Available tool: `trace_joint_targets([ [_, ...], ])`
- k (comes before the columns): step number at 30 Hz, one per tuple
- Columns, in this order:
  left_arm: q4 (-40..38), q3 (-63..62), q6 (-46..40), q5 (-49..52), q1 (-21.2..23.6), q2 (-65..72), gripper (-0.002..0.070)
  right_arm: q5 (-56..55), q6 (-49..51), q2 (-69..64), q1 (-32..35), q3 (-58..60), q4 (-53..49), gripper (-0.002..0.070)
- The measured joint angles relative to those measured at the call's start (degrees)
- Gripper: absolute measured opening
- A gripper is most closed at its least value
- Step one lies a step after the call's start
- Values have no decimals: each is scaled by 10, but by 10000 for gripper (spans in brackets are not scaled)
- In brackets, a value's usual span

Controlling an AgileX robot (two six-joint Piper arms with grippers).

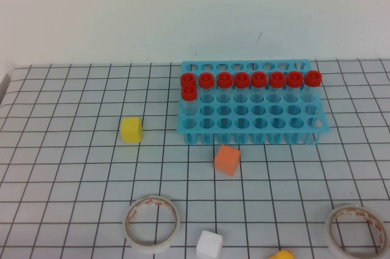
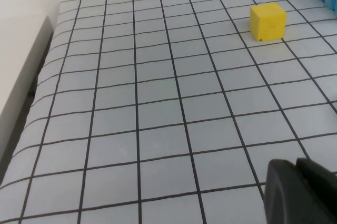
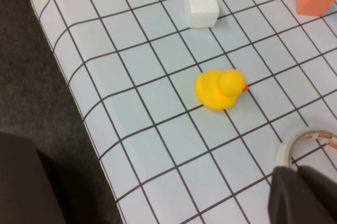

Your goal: Place the test tubes

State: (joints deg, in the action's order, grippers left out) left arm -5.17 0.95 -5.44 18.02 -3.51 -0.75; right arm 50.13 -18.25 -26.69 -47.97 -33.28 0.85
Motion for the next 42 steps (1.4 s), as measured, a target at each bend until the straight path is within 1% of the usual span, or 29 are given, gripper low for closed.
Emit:
trace_joint_targets([
  [4, 0, 0, 0, 0, 0, 0, 0, -2, -1, 5, 3, 0, -9, -1],
  [7, 0, 0, 0, 0, 0, 0, 0, -41, -2, 27, 41, 9, -9, -1],
  [9, 0, 0, 0, 0, 0, 0, 0, -87, -2, 44, 83, 31, -9, -1],
  [14, 0, 0, 0, 0, 0, 0, 0, -234, -2, 105, 243, 130, -22, -1],
  [16, 0, 0, 1, 0, 0, 0, 0, -265, -2, 136, 295, 169, -23, -1],
  [19, 0, 0, 1, 0, 0, 0, 0, -281, -2, 198, 362, 225, -24, -1],
  [20, 0, 0, 0, 0, 0, 0, 0, -284, -2, 241, 403, 258, -24, -1],
  [25, 0, 0, 0, 0, 0, 0, 0, -292, -2, 274, 482, 312, -24, -1],
  [29, 0, 0, 0, 0, 0, 0, 0, -294, 3, 274, 505, 335, -24, -1],
  [35, 0, 0, 0, 0, 0, 0, 0, -304, 68, 274, 506, 343, -27, -1],
  [42, 1, 0, 0, 0, 0, 0, 0, -304, 90, 274, 506, 343, -39, -1],
])
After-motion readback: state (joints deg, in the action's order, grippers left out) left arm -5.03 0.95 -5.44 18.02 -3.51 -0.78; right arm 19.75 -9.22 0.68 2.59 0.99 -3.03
